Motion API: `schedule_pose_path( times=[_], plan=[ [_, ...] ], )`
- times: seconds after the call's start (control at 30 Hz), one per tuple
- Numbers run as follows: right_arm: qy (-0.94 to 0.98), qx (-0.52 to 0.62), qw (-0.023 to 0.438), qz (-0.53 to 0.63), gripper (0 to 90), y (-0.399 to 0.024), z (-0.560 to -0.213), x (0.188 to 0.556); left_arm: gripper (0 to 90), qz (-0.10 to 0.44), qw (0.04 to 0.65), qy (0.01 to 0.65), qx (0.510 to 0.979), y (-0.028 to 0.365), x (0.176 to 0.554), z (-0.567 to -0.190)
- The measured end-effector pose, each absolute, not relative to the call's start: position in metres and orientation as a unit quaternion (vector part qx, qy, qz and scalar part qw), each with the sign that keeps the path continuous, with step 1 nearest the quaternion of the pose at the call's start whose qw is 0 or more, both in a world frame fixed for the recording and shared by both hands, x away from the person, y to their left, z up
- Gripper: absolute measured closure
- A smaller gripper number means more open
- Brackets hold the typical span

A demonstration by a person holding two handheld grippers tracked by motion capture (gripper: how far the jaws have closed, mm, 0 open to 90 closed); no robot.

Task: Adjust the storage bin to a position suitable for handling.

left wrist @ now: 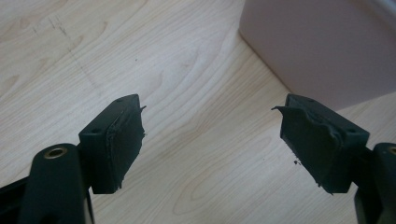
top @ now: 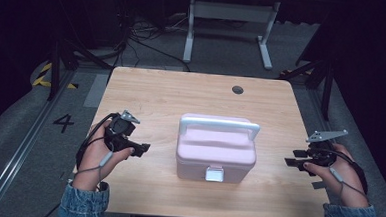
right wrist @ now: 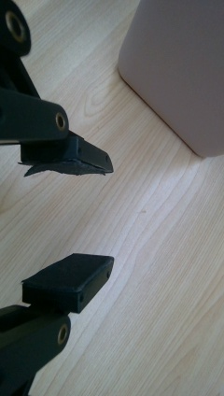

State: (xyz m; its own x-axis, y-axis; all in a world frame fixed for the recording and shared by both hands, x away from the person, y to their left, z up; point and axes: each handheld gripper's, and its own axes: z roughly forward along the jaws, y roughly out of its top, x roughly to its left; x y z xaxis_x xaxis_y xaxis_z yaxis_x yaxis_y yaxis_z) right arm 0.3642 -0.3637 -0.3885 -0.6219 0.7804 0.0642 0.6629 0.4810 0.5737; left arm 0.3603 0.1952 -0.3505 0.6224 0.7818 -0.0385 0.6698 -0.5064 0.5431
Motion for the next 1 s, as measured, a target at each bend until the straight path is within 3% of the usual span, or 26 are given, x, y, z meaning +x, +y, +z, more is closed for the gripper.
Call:
schedule_pose_path(
  times=[0.47,0.6,1.0],
  plan=[
    [0.852,0.420,0.109,0.291,48.3,-0.372,-0.389,0.356,28.1,0.118,0.333,0.369,0.860,0.162,0.362,-0.333],
    [0.851,0.421,0.113,0.294,48.3,-0.373,-0.389,0.352,31.2,0.143,0.382,0.351,0.843,0.153,0.357,-0.325],
    [0.844,0.426,0.116,0.303,48.8,-0.377,-0.390,0.342,31.1,0.122,0.470,0.347,0.802,0.132,0.364,-0.330]
  ],
)
